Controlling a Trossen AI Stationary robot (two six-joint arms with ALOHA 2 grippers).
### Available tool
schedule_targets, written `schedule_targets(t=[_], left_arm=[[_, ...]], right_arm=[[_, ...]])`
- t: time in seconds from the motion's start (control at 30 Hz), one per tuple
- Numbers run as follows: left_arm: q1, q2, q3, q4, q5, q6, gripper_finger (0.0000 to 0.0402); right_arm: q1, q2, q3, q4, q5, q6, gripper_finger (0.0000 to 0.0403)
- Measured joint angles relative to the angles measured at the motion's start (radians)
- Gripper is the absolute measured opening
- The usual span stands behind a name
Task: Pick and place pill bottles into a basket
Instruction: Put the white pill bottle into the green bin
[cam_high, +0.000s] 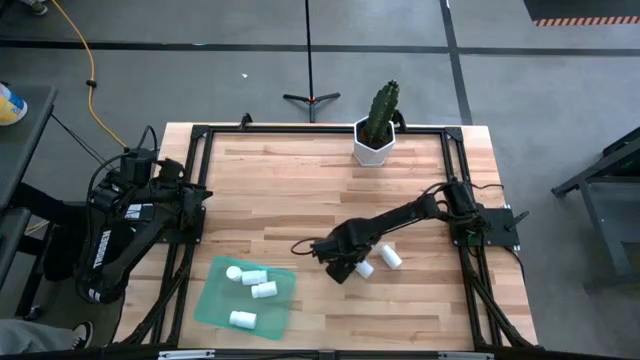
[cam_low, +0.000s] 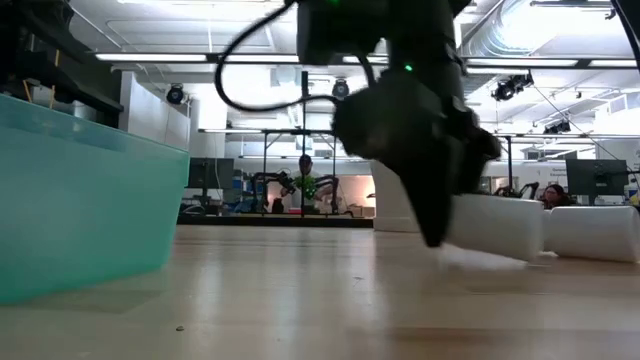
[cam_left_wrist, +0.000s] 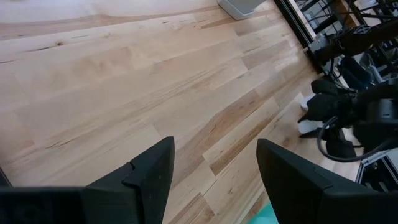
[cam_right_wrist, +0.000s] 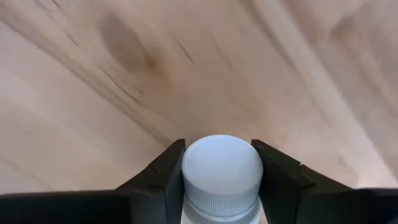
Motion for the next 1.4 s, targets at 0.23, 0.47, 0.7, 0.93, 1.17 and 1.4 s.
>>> schedule_targets(t=[0.23,0.47,0.7,0.93,1.17,1.4], left_arm=[[0.000,0.000,0.000,0.000,0.000,0.000,0.0262],[0.000,0.000,0.000,0.000,0.000,0.003,0.0262],[0.000,0.000,0.000,0.001,0.000,0.019,0.0262],[0.000,0.000,0.000,0.002,0.000,0.019,0.0262],[0.000,0.000,0.000,0.002,0.000,0.023,0.0262],[0.000,0.000,0.000,0.002,0.000,0.019,0.0262]], right_arm=[[0.013,0.000,0.105,0.053,0.148,-0.006,0.0146],[0.047,0.000,0.162,0.232,0.377,-0.005,0.0146],[0.071,0.000,0.163,0.454,0.514,-0.036,0.0146],[0.087,0.000,0.163,0.622,0.556,-0.128,0.0146],[0.089,0.000,0.163,0.704,0.544,-0.240,0.0146],[0.089,0.000,0.163,0.780,0.509,-0.346,0.0146]])
